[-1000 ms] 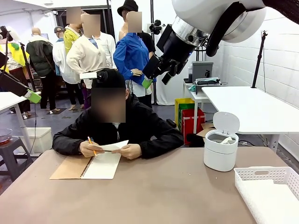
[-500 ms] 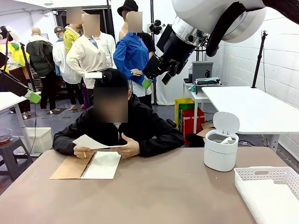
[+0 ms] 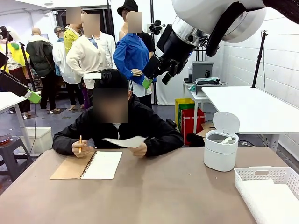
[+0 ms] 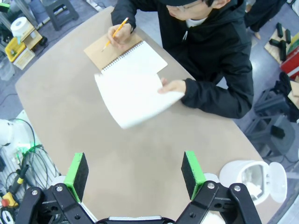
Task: Sort the paper based on its condition.
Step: If a person hands you a paper, place it in the Organizing basket , and if it's crumpled, put it in the Trash can.
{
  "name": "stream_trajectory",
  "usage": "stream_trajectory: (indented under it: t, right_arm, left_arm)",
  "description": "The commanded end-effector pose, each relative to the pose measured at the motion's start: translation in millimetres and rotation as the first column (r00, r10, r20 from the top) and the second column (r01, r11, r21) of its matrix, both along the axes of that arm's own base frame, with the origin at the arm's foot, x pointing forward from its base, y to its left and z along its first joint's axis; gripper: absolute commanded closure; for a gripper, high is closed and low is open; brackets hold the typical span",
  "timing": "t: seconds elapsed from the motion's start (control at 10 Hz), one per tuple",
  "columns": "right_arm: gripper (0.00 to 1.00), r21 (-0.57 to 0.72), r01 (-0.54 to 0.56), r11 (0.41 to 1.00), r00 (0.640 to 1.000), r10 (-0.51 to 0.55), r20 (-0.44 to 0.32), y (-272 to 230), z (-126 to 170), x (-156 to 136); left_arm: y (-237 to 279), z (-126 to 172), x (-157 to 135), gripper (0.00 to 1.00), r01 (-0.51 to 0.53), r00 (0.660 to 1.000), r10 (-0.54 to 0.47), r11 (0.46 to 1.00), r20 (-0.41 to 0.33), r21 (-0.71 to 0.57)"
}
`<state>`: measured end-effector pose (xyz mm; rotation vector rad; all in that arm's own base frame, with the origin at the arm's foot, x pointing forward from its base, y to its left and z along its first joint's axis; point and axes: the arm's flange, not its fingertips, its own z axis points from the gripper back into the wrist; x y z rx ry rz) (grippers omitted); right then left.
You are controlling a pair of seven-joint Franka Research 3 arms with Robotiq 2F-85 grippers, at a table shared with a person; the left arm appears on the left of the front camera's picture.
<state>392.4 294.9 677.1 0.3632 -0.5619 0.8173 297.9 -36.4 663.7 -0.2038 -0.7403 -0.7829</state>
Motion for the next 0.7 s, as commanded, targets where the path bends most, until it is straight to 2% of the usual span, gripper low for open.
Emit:
stream_trajectory:
  t: [0.0, 0.6]
  right_arm:
    - [0.00, 0.000, 0.003, 1.000, 1.000, -0.003, 0.000, -1.2, -0.3, 1.4]
    - [0.00, 0.000, 0.003, 1.000, 1.000, -0.003, 0.000, -1.2, -0.3, 1.4]
  left_arm:
    - [1.1, -0.5, 0.4, 0.00, -0.004, 1.000, 0.004, 1.000, 0.004, -0.003]
    - [1.1, -0.5, 0.4, 0.00, -0.004, 1.000, 0.004, 1.000, 0.004, -0.003]
